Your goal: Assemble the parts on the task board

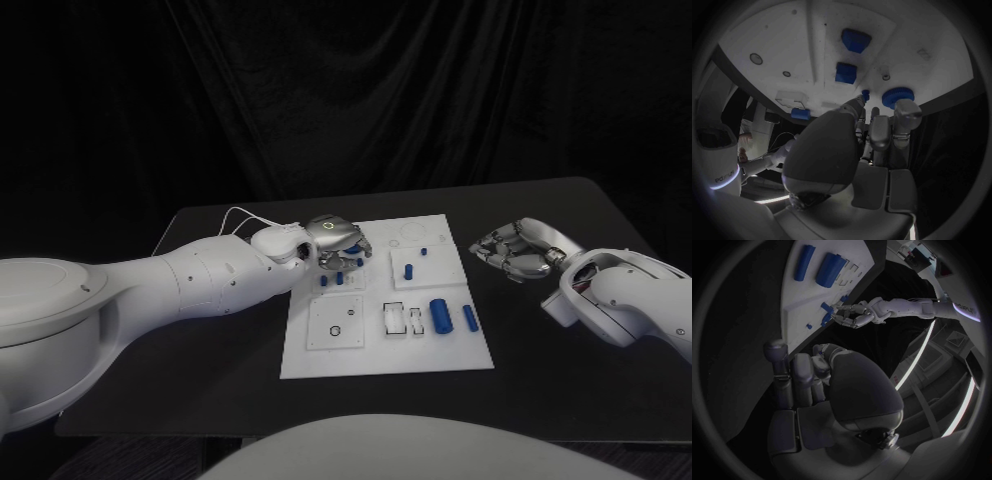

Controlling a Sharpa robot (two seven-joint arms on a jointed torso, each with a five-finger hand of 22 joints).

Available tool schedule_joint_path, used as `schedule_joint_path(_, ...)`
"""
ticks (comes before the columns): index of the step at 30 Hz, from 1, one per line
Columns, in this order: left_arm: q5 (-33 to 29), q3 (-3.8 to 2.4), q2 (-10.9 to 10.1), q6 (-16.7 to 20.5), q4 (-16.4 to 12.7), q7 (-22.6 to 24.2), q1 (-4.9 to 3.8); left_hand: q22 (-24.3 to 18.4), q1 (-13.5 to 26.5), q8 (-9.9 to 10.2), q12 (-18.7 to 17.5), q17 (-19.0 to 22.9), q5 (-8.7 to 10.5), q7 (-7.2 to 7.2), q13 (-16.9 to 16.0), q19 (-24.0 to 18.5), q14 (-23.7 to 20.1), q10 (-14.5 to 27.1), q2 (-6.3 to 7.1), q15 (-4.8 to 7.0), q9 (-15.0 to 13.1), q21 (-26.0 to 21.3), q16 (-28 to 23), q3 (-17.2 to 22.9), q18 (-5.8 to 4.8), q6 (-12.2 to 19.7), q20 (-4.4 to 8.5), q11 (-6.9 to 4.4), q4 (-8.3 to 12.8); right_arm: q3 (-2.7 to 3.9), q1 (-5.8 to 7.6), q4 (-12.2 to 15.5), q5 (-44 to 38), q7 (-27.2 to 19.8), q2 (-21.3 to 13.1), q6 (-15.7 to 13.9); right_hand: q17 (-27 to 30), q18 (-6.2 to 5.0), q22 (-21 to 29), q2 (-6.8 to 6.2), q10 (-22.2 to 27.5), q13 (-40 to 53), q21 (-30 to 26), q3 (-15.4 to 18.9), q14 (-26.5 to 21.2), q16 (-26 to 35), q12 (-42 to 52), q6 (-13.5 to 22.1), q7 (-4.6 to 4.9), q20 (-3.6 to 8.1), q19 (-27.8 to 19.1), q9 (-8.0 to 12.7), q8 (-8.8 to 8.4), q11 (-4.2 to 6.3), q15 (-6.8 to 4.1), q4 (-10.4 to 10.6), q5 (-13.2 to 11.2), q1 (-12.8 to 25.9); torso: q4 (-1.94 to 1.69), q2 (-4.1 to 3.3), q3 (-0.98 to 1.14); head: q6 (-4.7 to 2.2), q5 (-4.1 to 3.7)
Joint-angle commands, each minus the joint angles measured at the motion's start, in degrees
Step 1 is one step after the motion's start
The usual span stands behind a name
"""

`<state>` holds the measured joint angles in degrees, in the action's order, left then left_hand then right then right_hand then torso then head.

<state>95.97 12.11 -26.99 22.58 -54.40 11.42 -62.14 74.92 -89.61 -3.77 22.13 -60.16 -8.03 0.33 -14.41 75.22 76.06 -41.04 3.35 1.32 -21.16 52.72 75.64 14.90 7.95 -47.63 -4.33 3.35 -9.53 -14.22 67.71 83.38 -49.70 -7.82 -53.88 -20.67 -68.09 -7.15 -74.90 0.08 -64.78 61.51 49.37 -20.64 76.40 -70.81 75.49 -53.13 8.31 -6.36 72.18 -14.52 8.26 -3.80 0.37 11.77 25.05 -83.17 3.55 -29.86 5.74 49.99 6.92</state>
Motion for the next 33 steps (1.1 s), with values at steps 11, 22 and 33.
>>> schedule_joint_path(11,0.3,-0.06,1.1,-1.6,1.1,1.3,0.26,6.1,0.9,-1.2,0.8,-0.5,0.28,1.00,0.7,1.0,0.7,-4.1,-0.35,0.56,0.1,1.2,0.7,1.0,-1.12,-2.8,0.13,-1.28,0.8,0.04,-0.15,0.2,0.0,0.5,0.1,0.3,0.0,-0.54,-4.9,-0.23,0.2,0.0,-0.2,0.0,-0.1,-0.3,-0.2,-0.2,-0.04,0.04,-0.2,-0.1,0.35,-0.04,-0.19,-0.1,0.3,0.2,-0.02,-0.04,0.00,0.01,-0.08)
schedule_joint_path(22,0.3,-0.06,2.0,-1.5,2.7,1.7,0.64,6.5,1.0,-2.5,-0.1,-0.5,0.41,2.11,1.5,1.6,1.1,-8.8,-1.02,2.02,-0.4,2.4,1.1,2.2,-1.37,-5.7,0.79,-3.25,1.6,0.04,-0.15,0.2,0.0,0.8,0.1,0.6,0.0,-0.55,-4.9,-0.18,0.2,0.0,-0.2,0.0,-0.1,-0.3,-0.2,-0.3,-0.06,0.04,-0.2,-0.1,0.37,-0.03,-0.19,-0.2,0.4,0.1,0.06,-0.03,-0.01,0.01,-0.05)
schedule_joint_path(33,0.3,-0.06,2.8,-2.0,4.1,1.6,1.25,6.4,0.9,-2.5,-0.4,0.0,0.35,2.12,1.8,1.5,0.9,-10.2,-1.25,2.01,-0.4,2.2,0.9,2.5,-1.36,-6.0,0.86,-3.17,2.0,0.04,-0.15,0.1,0.0,0.9,0.3,0.8,0.0,-0.56,-4.9,-0.11,0.2,0.0,-0.2,-0.1,-0.2,-0.3,-0.2,-0.4,-0.09,0.05,-0.2,-0.1,0.43,-0.01,-0.21,-0.2,0.4,0.1,0.01,0.02,0.01,0.01,-0.03)
